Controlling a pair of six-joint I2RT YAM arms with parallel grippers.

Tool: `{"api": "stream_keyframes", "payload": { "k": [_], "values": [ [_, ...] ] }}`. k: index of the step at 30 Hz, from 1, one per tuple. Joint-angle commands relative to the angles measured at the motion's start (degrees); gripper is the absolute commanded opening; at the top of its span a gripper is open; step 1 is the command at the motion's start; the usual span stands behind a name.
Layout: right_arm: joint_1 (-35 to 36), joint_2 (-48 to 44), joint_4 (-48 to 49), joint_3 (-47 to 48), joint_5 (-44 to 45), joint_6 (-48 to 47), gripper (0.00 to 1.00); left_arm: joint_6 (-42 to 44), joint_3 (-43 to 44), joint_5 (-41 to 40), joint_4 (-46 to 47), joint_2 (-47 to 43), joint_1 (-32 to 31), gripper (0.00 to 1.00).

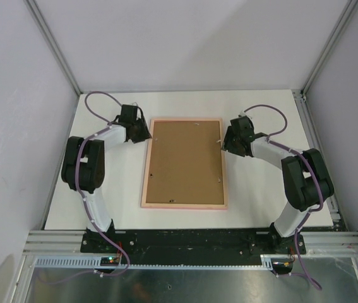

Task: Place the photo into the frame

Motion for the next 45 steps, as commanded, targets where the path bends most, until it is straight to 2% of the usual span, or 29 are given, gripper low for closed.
{"api": "stream_keyframes", "payload": {
  "k": [1,6,16,24,36,45],
  "values": [
    [1.14,0.26,-1.00,2.08,2.65,0.00,0.58,4.50,2.07,-0.74,-0.43,1.07,0.17,0.41],
    [2.35,0.46,-1.56,2.08,4.07,0.67,0.58,5.12,2.37,-1.24,-0.57,2.09,0.17,0.40],
    [2.52,1.73,-1.68,3.16,5.75,-0.24,0.57,4.69,4.69,-3.78,-3.86,5.39,0.17,0.22],
    [2.38,5.13,-2.06,6.76,6.85,-1.25,0.56,5.34,7.10,-6.82,-7.47,7.25,0.17,0.12],
    [2.29,10.50,-3.90,13.21,9.36,-1.97,0.56,6.44,8.86,-7.17,-8.99,8.51,0.13,0.10],
    [2.65,12.13,-5.14,14.62,10.84,-2.13,0.55,7.00,8.88,-6.97,-9.25,8.37,0.17,0.09]
  ]
}}
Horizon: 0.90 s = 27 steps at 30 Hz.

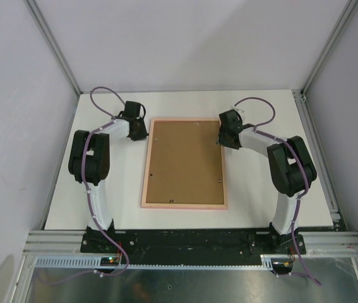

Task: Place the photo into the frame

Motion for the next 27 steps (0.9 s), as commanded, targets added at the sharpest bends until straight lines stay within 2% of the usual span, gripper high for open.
{"api": "stream_keyframes", "payload": {
  "k": [1,19,27],
  "values": [
    [0.38,0.81,-1.55,2.51,2.86,-0.73,0.55,1.81,0.75,-1.02,-2.47,0.61,0.11,0.09],
    [1.26,5.19,0.63,6.11,3.94,0.03,0.53,2.38,1.55,0.57,-2.87,0.61,0.10,0.09],
    [1.78,7.98,1.29,8.51,3.65,0.41,0.58,2.69,1.26,0.80,-2.87,0.55,0.04,0.09]
  ]
}}
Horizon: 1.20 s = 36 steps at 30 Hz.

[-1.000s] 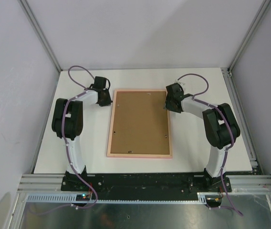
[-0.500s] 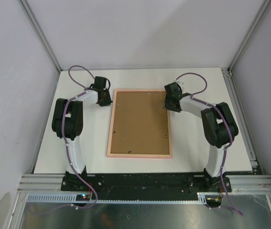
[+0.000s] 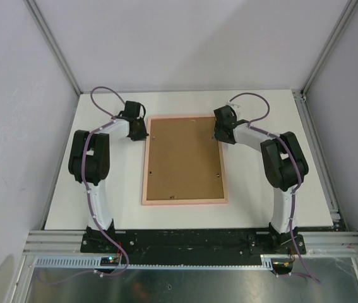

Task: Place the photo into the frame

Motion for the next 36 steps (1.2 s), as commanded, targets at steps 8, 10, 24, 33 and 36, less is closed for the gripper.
{"api": "stream_keyframes", "payload": {
  "k": [8,10,24,33,36],
  "values": [
    [1.56,1.92,1.83,1.60,0.34,0.64,0.60,0.18,1.01,-0.38,-2.15,-1.11,0.13,0.17],
    [1.43,1.30,2.16,1.22,-0.19,0.48,0.59,-0.55,0.86,-0.86,-2.15,-2.53,0.31,0.23],
    [0.80,-2.01,2.77,0.84,-1.99,-0.83,0.57,-0.50,-0.23,1.69,-2.08,-8.80,0.64,0.39],
    [0.63,-2.07,2.73,0.82,-2.80,-0.83,0.56,2.14,2.76,5.43,-2.32,-2.60,0.42,0.43],
    [0.58,-2.20,2.69,0.88,-2.88,-0.98,0.56,2.66,3.36,5.31,-2.39,-1.37,0.45,0.43]
  ]
}}
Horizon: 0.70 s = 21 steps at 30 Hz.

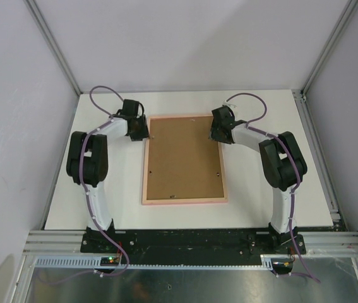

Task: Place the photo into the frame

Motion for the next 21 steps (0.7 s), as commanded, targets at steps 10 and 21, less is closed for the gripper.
{"api": "stream_keyframes", "payload": {
  "k": [10,21],
  "values": [
    [-0.24,-3.22,0.32,0.19,0.01,-1.29,0.56,3.23,3.33,0.37,-0.14,3.03,-0.03,0.27],
    [-0.37,-5.20,-0.79,-2.94,3.24,-1.48,0.56,4.92,3.96,-0.16,-1.11,3.12,-0.04,0.01]
  ]
}}
